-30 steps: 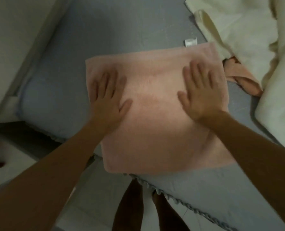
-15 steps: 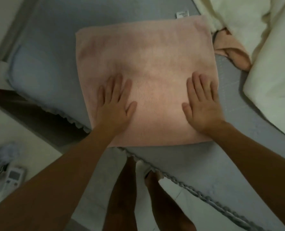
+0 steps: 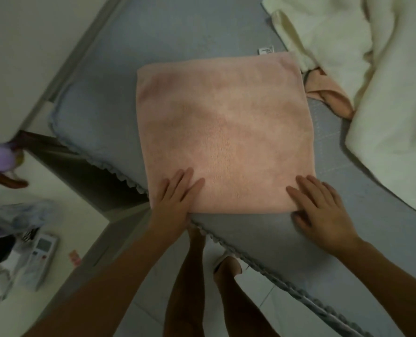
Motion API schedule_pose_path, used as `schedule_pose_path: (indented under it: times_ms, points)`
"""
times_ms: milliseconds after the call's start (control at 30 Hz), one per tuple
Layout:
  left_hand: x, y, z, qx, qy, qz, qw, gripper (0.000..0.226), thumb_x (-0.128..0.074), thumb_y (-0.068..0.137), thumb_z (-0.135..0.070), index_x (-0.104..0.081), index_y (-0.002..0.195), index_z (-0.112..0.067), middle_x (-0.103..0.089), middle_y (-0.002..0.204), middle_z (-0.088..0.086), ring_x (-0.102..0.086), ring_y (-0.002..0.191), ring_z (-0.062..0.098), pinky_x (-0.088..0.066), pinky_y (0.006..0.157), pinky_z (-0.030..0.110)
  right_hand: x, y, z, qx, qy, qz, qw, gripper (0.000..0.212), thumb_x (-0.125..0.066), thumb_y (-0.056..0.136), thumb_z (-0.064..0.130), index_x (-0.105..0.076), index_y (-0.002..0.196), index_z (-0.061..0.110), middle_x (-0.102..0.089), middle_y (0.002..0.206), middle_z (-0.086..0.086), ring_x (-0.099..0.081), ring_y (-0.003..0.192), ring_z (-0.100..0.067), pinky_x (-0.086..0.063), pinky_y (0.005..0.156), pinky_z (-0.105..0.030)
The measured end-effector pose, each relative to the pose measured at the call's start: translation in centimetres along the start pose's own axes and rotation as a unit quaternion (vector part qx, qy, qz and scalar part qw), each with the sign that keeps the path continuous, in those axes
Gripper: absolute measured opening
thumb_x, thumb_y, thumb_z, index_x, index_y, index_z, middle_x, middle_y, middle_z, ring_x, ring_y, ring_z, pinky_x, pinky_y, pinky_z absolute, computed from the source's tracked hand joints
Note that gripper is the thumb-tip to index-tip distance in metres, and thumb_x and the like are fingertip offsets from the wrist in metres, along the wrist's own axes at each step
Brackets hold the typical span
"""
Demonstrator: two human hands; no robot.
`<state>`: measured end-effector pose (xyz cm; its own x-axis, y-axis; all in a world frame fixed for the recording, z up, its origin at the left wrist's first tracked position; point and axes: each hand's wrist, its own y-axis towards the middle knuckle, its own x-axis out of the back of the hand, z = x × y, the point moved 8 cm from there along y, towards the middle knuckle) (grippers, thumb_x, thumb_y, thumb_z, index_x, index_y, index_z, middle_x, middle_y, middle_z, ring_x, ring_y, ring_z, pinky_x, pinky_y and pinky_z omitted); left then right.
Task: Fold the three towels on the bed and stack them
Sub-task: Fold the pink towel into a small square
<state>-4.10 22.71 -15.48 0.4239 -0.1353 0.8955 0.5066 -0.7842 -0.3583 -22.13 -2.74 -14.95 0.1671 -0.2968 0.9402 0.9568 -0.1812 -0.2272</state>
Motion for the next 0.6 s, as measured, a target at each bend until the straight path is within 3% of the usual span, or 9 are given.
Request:
schedule_pose_path:
  times_ms: [67, 133, 200, 267, 367, 500, 600]
  points:
    - [0.7, 0.0, 0.5, -0.014, -0.016, -0.024, 0.999, 0.07, -0.06, 0.08, -0.005, -0.041, 0.147, -0.012, -0.03, 0.158, 0.014, -0.025, 0.147, 0.033, -0.024, 0.117, 0.056, 1.6, 1.2, -0.3, -0.001, 0.013, -0.041, 0.999, 0.043, -0.057, 0.081, 0.026, -0.068, 0.118, 0.007, -0.06, 0.129, -0.022, -0.055, 0.119, -0.042, -0.035, 0.103, -0.051]
    - [1.5, -0.7, 1.4, -0.006, -0.038, -0.045, 0.998, 0.06, -0.061, 0.081, 0.003, -0.052, 0.139, -0.009, -0.044, 0.15, 0.013, -0.038, 0.141, 0.03, -0.03, 0.115, 0.05, 3.0, 1.7, -0.2, -0.011, 0.04, -0.043, 0.998, 0.038, -0.053, 0.083, 0.028, -0.071, 0.109, 0.008, -0.067, 0.118, -0.017, -0.063, 0.107, -0.039, -0.041, 0.096, -0.048]
    - [2.5, -2.3, 2.7, 0.019, -0.057, -0.07, 0.996, 0.038, -0.065, 0.085, -0.005, -0.066, 0.123, -0.008, -0.063, 0.132, 0.012, -0.059, 0.123, 0.03, -0.045, 0.104, 0.045, 4.0, 0.9, 0.1, -0.016, 0.066, -0.025, 0.997, 0.038, -0.051, 0.086, 0.03, -0.071, 0.11, 0.008, -0.07, 0.113, -0.014, -0.066, 0.099, -0.037, -0.045, 0.091, -0.045]
    - [4.0, -4.5, 3.7, 0.044, -0.065, -0.074, 0.994, 0.029, -0.052, 0.089, -0.024, -0.072, 0.106, -0.011, -0.074, 0.105, 0.009, -0.07, 0.094, 0.028, -0.053, 0.083, 0.039, 5.0, -0.6, 0.6, -0.006, 0.076, -0.001, 0.997, 0.033, -0.06, 0.086, 0.022, -0.07, 0.114, 0.008, -0.071, 0.106, -0.016, -0.068, 0.086, -0.037, -0.05, 0.083, -0.045]
    - [6.1, -7.7, 4.3, 0.047, -0.067, -0.05, 0.995, 0.029, -0.046, 0.081, -0.033, -0.068, 0.083, -0.015, -0.066, 0.074, 0.002, -0.062, 0.065, 0.024, -0.046, 0.06, 0.031, 5.8, -2.9, 1.6, 0.007, 0.102, 0.089, 0.991, 0.036, -0.074, 0.08, 0.009, -0.068, 0.115, 0.016, -0.073, 0.092, -0.009, -0.067, 0.072, -0.03, -0.05, 0.068, -0.032]
    - [9.8, -9.4, 5.0, 0.051, -0.102, -0.045, 0.992, 0.021, -0.049, 0.076, -0.036, -0.061, 0.08, -0.02, -0.06, 0.071, -0.003, -0.057, 0.063, 0.019, -0.045, 0.056, 0.029, 7.4, -3.7, 1.4, -0.074, 0.178, 0.222, 0.956, 0.017, -0.064, 0.089, 0.016, -0.065, 0.103, 0.025, -0.067, 0.091, 0.004, -0.061, 0.077, -0.011, -0.041, 0.063, -0.016]
    - [12.5, -7.3, 7.4, 0.111, -0.181, -0.056, 0.976, 0.013, -0.053, 0.076, -0.036, -0.057, 0.084, -0.027, -0.059, 0.072, -0.008, -0.054, 0.061, 0.007, -0.04, 0.053, 0.022, 10.1, -0.4, 0.9, -0.13, 0.229, 0.222, 0.939, 0.014, -0.059, 0.09, 0.018, -0.059, 0.083, 0.03, -0.062, 0.079, 0.007, -0.059, 0.071, -0.006, -0.037, 0.058, -0.018]
